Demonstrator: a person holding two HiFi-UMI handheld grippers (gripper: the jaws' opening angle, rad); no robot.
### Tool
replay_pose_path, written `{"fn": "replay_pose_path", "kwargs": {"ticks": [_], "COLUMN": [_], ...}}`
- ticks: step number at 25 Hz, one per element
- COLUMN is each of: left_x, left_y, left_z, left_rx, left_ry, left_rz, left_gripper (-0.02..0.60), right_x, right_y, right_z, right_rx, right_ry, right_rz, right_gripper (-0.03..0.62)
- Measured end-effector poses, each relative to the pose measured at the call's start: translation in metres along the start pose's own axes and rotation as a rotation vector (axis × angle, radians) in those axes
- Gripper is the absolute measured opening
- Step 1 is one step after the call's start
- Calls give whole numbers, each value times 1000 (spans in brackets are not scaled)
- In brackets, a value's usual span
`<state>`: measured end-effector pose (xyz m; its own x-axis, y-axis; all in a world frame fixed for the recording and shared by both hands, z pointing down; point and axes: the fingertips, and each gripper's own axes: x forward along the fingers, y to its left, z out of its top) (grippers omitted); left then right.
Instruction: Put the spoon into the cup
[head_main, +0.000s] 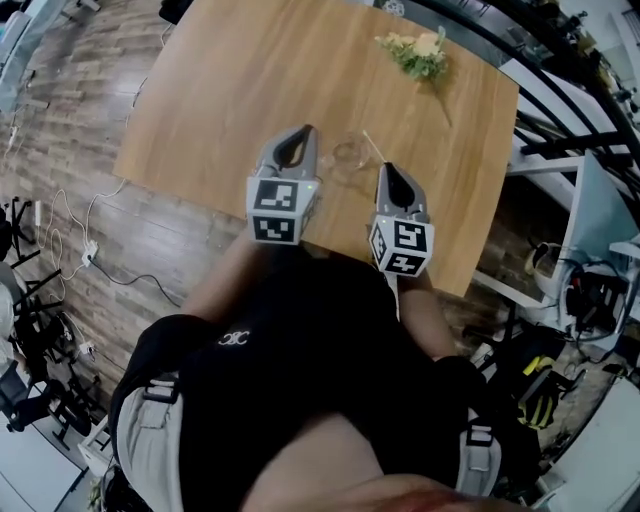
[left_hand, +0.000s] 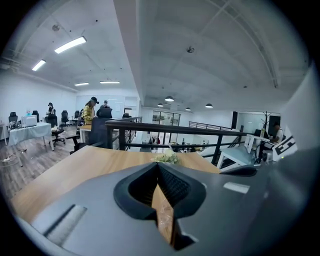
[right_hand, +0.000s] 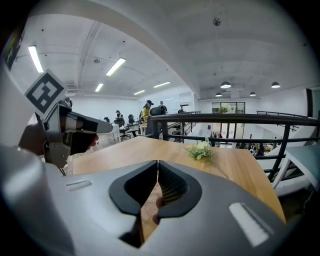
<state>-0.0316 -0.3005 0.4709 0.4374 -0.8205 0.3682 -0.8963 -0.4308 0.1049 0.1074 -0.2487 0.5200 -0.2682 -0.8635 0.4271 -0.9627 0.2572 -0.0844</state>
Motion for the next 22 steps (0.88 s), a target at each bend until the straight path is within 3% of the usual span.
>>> {"fn": "replay_pose_path", "kwargs": {"ticks": [4,17,22], "left_x": [3,15,13], "left_y": [10,6,13], "left_z": [0,-6,2], "left_rx": [-38,-30,-30], "left_ry": [-3,8,-37], "left_rz": [11,-25,-11], "left_gripper": [11,11,11], "right_x": [7,38,54], "right_y": [6,6,7], "right_z": [-8,-32,-42], "right_rx": [3,92,139], "right_ry": [44,145,201], "right_rz": [20,70,71], "right_gripper": [11,11,11]}}
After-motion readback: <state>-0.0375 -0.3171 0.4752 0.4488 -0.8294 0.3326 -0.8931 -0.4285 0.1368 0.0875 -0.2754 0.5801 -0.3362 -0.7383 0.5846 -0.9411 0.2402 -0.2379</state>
